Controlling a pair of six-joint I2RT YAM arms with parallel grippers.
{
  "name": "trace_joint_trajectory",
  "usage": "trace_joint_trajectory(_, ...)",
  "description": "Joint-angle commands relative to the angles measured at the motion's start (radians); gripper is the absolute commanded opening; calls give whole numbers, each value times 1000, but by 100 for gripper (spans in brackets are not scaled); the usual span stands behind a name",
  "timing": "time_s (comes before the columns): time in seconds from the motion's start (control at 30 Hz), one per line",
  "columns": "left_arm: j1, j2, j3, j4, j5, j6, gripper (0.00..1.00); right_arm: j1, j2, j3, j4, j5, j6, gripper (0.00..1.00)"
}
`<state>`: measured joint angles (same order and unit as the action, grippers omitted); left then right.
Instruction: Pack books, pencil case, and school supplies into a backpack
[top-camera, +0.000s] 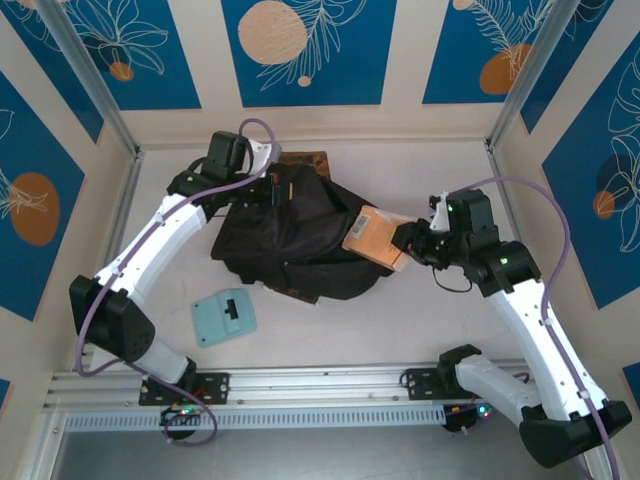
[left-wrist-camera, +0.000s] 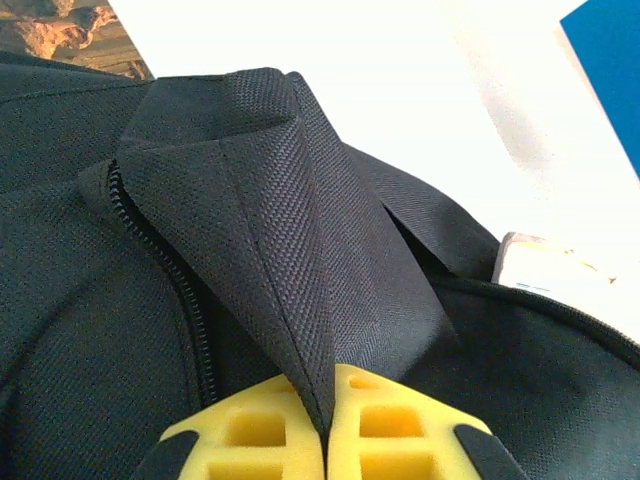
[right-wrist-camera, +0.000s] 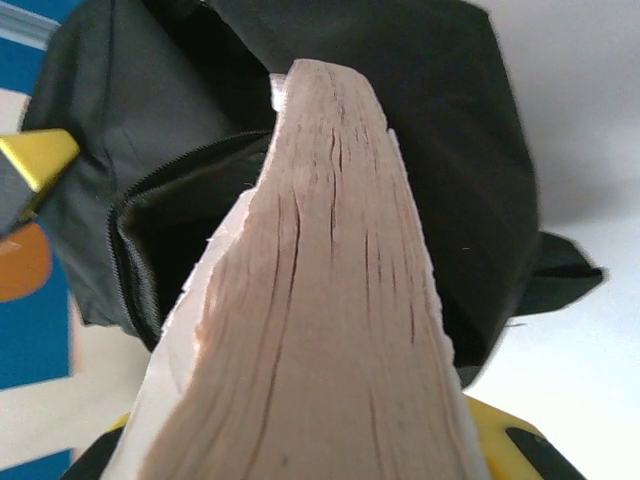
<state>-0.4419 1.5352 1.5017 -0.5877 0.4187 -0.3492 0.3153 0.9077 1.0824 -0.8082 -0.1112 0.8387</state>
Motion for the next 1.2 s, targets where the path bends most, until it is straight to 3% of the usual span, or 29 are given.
trace_joint_trajectory(0.0,-30,-37,15,130,75,-9,1,-25,-60,-110,222,-83,192,0)
trace_joint_trajectory(0.07,-55,-33,5,89,41,-5,21,-45,-100,-216,360,-115,313,0)
trace_joint_trajectory(0.2,-123,-2,-8,-16,-52,24,49,-101,-150,-453,689,-218,526,0)
trace_joint_trajectory(0.37,-207,44,75,-153,-200,81,62,-155,-174,-592,840,-275,543,0)
trace_joint_trajectory(0.5,-268,114,210,-240,-285,106,66,-186,-230,-668,921,-306,527,0)
trace_joint_trajectory(0.77,-439,362,560,-447,-454,179,71,-196,-369,-718,897,-312,455,0)
trace_joint_trajectory(1.0,-462,549,706,-537,-519,178,71,-196,-372,-737,909,-334,461,0)
trace_joint_trajectory(1.07,-462,579,723,-546,-540,179,66,-199,-373,-737,909,-336,460,0)
trace_joint_trajectory(1.17,-462,601,728,-538,-571,184,44,-198,-376,-737,911,-335,461,0)
